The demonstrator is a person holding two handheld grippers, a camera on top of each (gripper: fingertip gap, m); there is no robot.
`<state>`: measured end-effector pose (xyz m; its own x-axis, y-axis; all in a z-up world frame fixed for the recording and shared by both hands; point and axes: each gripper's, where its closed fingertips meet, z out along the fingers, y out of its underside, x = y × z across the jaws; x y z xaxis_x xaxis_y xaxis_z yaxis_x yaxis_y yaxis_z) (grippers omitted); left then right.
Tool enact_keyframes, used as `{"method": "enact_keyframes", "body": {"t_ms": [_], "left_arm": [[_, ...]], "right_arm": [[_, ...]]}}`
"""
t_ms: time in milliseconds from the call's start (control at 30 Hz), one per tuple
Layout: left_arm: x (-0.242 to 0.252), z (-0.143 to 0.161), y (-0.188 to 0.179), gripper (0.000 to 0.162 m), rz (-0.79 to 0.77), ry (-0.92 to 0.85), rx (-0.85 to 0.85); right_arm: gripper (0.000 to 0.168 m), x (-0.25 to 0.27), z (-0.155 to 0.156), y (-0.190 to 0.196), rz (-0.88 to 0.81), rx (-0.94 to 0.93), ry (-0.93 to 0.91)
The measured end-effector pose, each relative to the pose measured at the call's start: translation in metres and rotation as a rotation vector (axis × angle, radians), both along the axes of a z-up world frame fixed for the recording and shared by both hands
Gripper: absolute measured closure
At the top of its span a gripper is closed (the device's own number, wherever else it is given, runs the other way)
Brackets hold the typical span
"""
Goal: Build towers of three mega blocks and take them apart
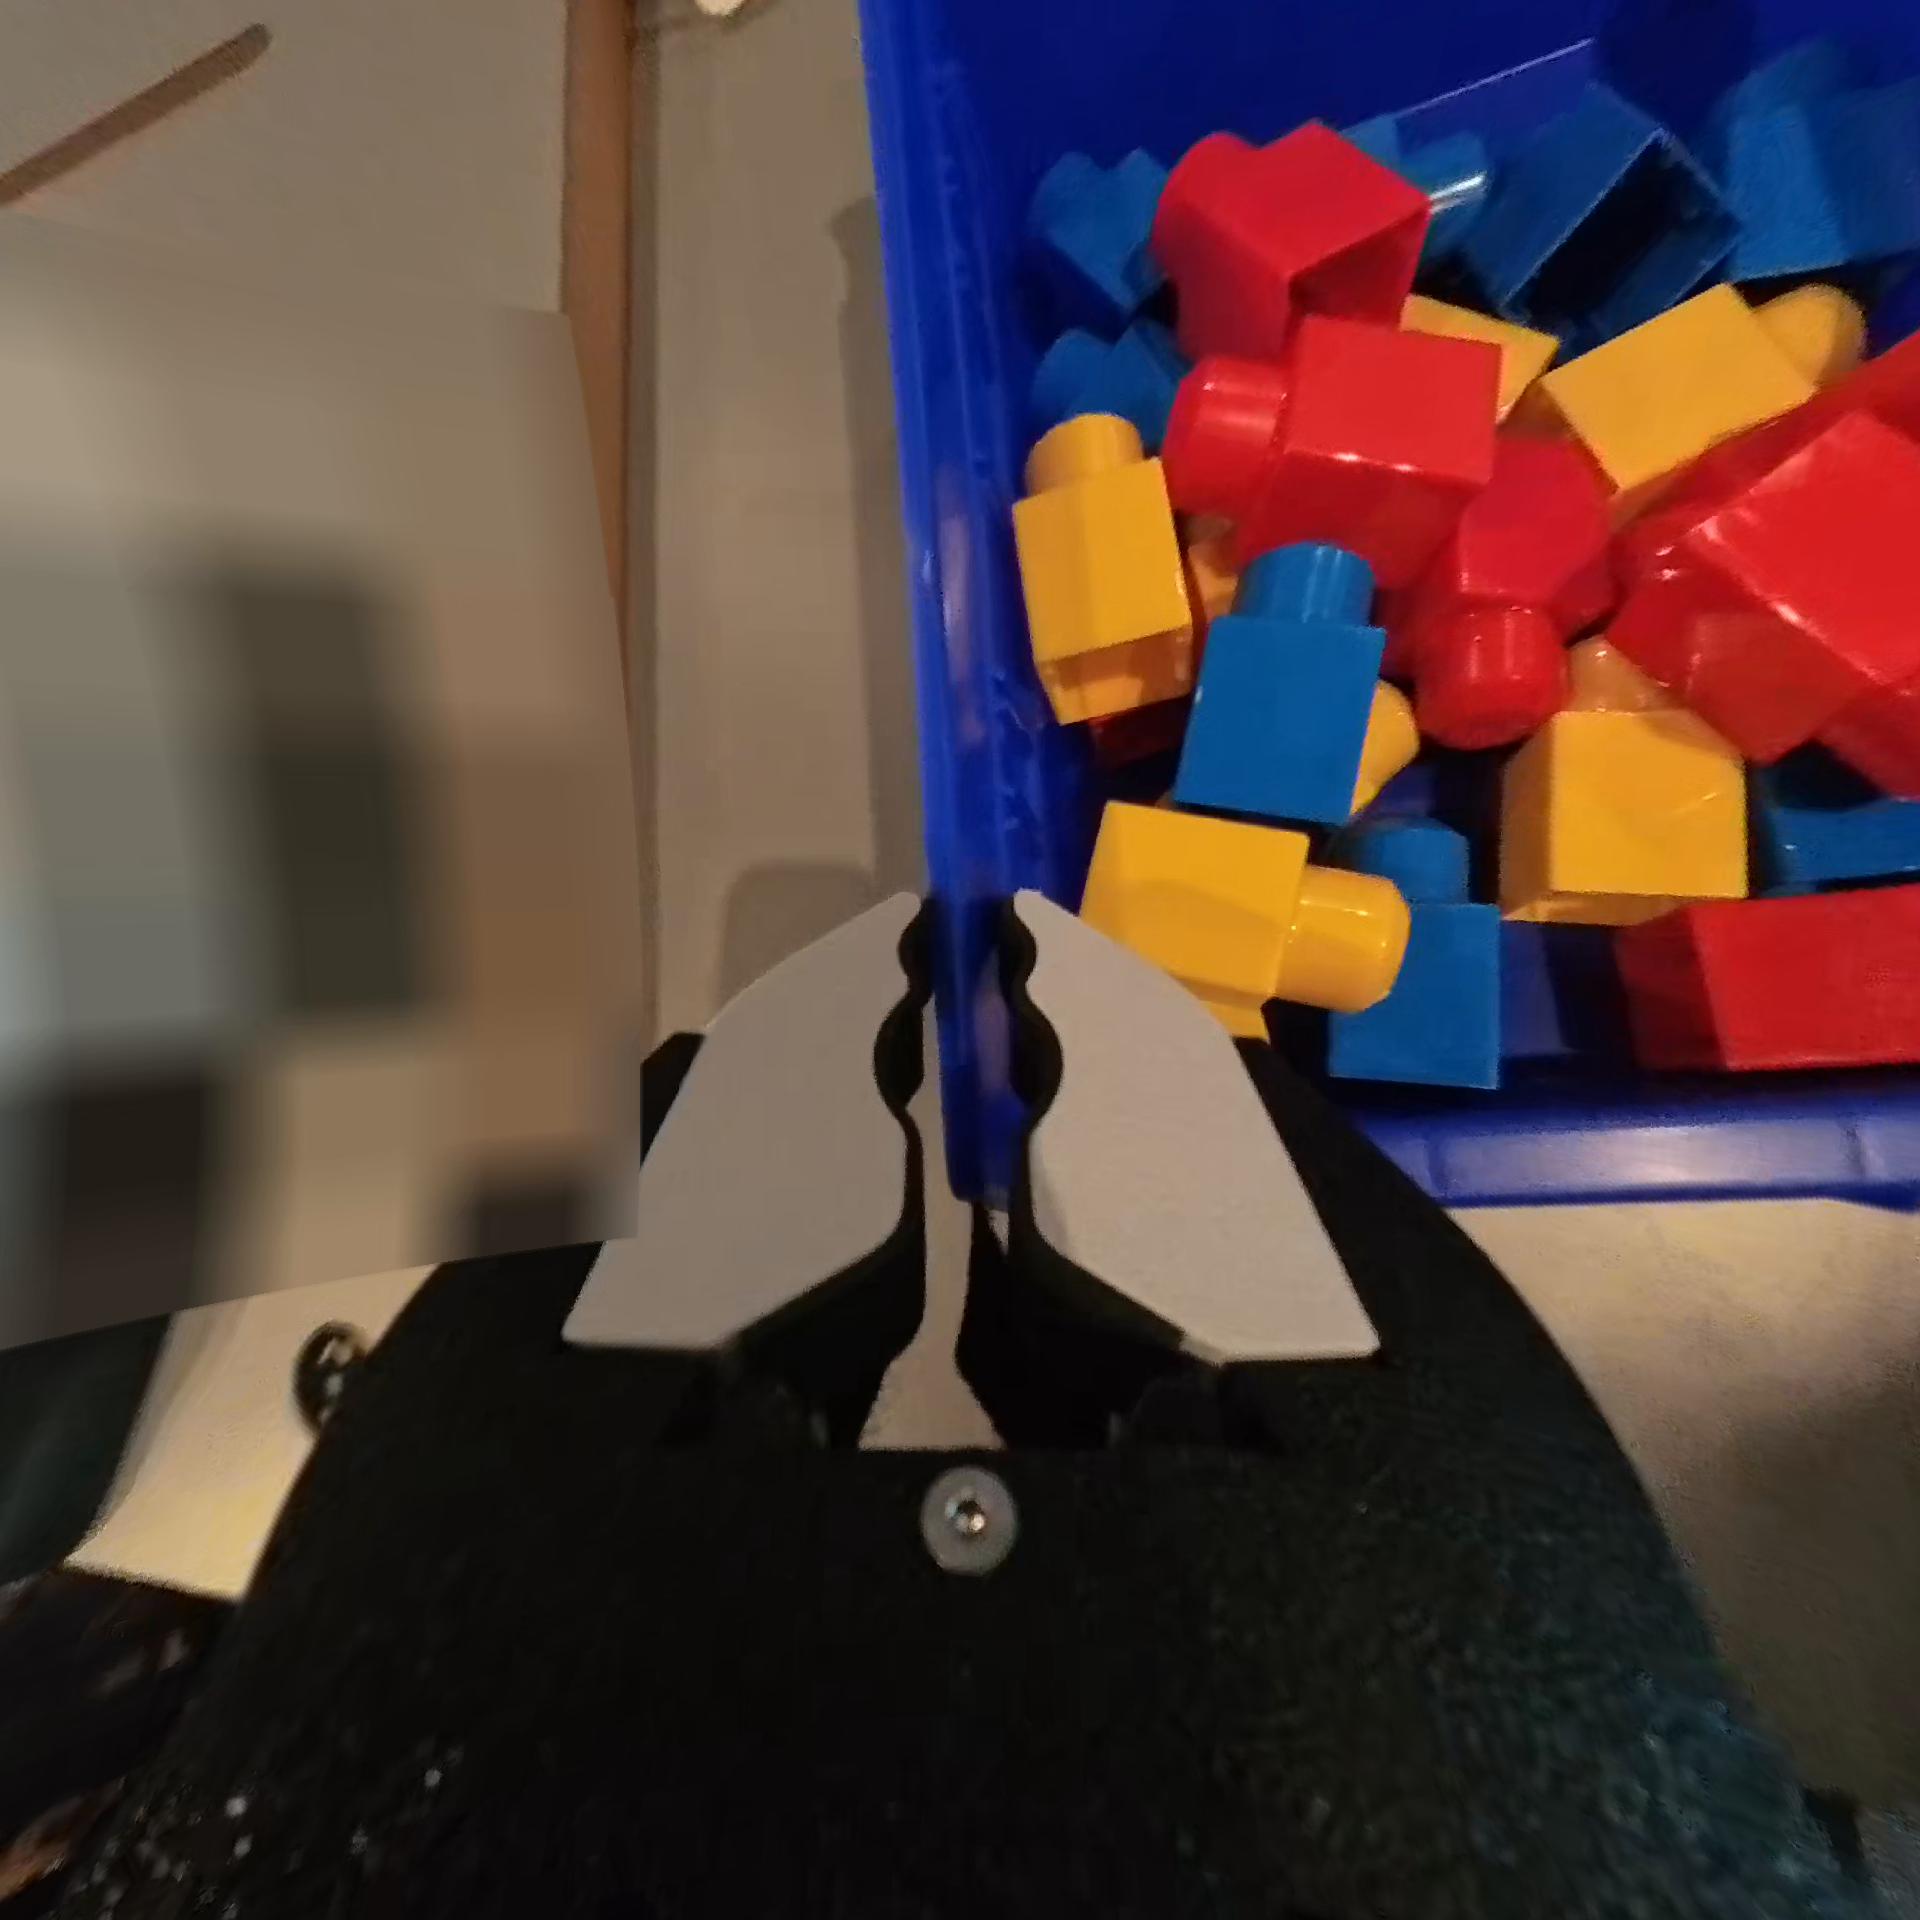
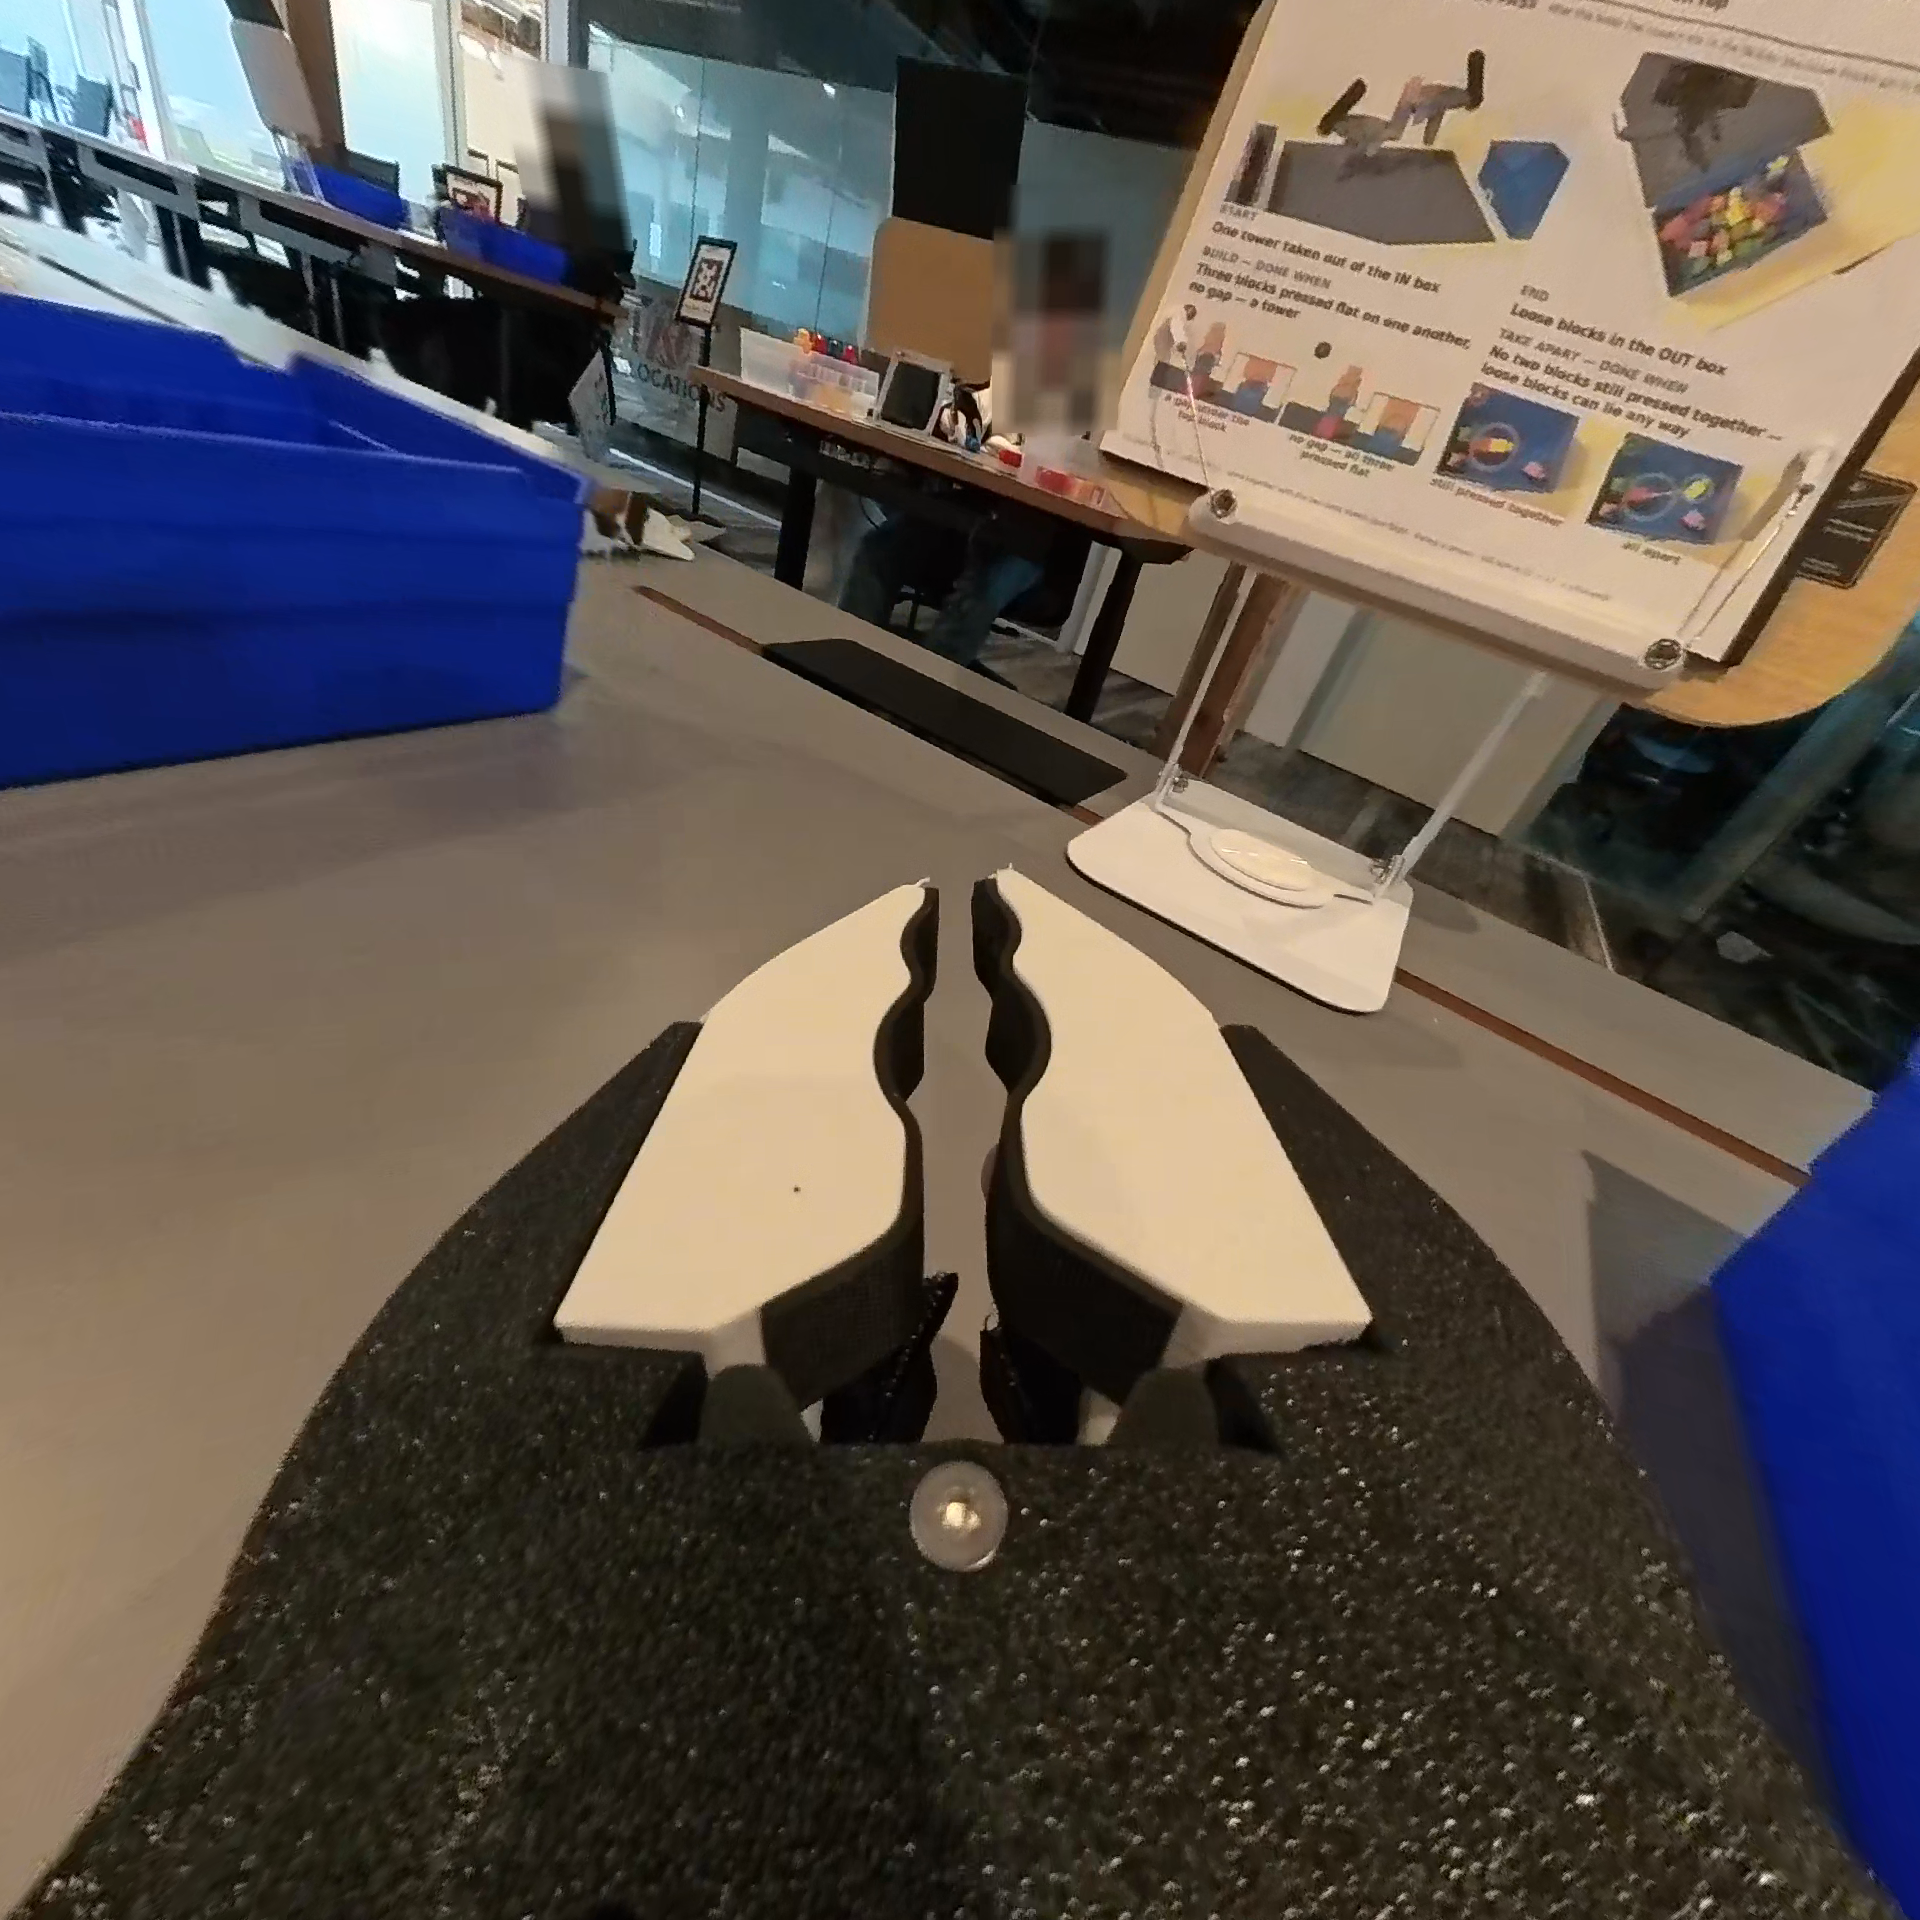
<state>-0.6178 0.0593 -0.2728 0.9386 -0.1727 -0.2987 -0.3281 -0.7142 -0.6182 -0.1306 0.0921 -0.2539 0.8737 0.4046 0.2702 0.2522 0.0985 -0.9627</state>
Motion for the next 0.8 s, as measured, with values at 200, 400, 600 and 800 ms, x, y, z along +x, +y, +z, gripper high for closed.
{"method": "enact_keyframes", "body": {"t_ms": [200, 400, 600, 800], "left_arm": [[-0.027, 0.003, -0.010, 0.128, 0.038, 0.043, 0.052], [-0.026, 0.034, -0.020, 0.090, 0.084, 0.178, 0.196], [0.055, 0.061, -0.018, 0.125, -0.181, 0.086, 0.394], [0.121, 0.030, -0.008, 0.117, -0.547, 0.109, 0.265]], "right_arm": [[0.162, -0.004, 0.004, -0.003, 0.021, 0.042, 0.026], [0.162, 0.000, 0.018, -0.009, 0.030, 0.150, 0.086], [0.163, 0.001, 0.013, -0.007, 0.014, 0.136, 0.070], [0.163, -0.002, 0.011, -0.007, 0.028, 0.120, 0.062]]}}
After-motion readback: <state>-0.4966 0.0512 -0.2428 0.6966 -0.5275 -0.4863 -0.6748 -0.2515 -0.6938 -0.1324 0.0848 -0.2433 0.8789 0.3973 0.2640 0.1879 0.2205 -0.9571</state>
